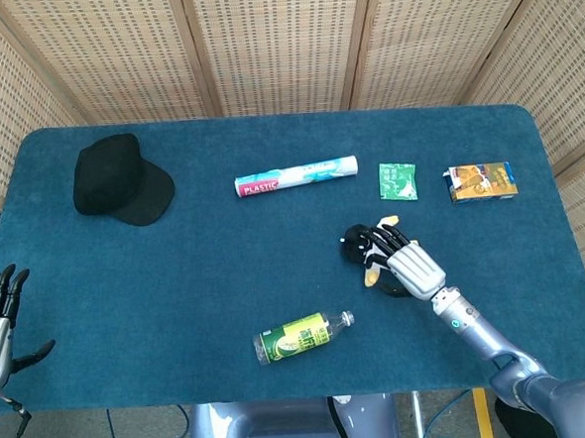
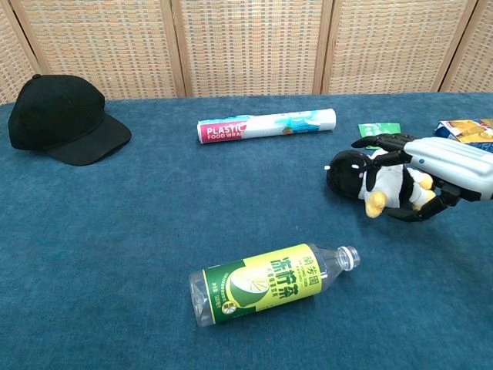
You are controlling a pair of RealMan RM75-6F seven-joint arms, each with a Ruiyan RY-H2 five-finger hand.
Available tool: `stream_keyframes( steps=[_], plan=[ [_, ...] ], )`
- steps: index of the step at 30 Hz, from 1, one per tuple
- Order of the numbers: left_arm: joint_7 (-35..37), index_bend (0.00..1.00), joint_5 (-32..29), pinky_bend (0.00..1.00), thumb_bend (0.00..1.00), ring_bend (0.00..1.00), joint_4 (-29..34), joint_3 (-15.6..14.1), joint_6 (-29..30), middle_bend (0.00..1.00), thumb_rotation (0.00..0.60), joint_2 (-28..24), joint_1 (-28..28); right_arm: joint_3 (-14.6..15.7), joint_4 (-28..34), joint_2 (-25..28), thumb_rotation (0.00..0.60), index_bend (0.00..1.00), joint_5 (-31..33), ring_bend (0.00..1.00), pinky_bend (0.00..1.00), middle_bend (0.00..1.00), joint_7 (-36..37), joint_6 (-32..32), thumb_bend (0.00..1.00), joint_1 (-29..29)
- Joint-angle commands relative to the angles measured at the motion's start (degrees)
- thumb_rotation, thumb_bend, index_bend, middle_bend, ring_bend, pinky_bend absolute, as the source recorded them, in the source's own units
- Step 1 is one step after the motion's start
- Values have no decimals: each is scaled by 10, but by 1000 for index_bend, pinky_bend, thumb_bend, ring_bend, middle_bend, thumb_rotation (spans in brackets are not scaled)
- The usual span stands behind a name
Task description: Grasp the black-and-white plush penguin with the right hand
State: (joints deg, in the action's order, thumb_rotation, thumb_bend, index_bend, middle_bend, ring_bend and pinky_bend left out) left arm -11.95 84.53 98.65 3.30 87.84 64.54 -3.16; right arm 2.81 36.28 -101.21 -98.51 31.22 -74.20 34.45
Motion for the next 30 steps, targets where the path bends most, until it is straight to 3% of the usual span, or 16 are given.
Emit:
stream_keyframes(
  steps=[1,16,30],
  plan=[
    [-1,0,1,0,5,0,1,0,1,0,600,0,0,0,-6,-4,600,470,2,0,89,132,5,2,456,2],
    [0,0,-5,0,5,0,-3,1,-2,0,600,1,-1,1,-35,-28,600,596,10,0,90,158,27,3,537,4],
    [9,0,-5,0,4,0,-5,-1,-1,0,600,-1,1,0,-12,-17,600,618,14,0,90,158,15,-2,539,7]
  ],
)
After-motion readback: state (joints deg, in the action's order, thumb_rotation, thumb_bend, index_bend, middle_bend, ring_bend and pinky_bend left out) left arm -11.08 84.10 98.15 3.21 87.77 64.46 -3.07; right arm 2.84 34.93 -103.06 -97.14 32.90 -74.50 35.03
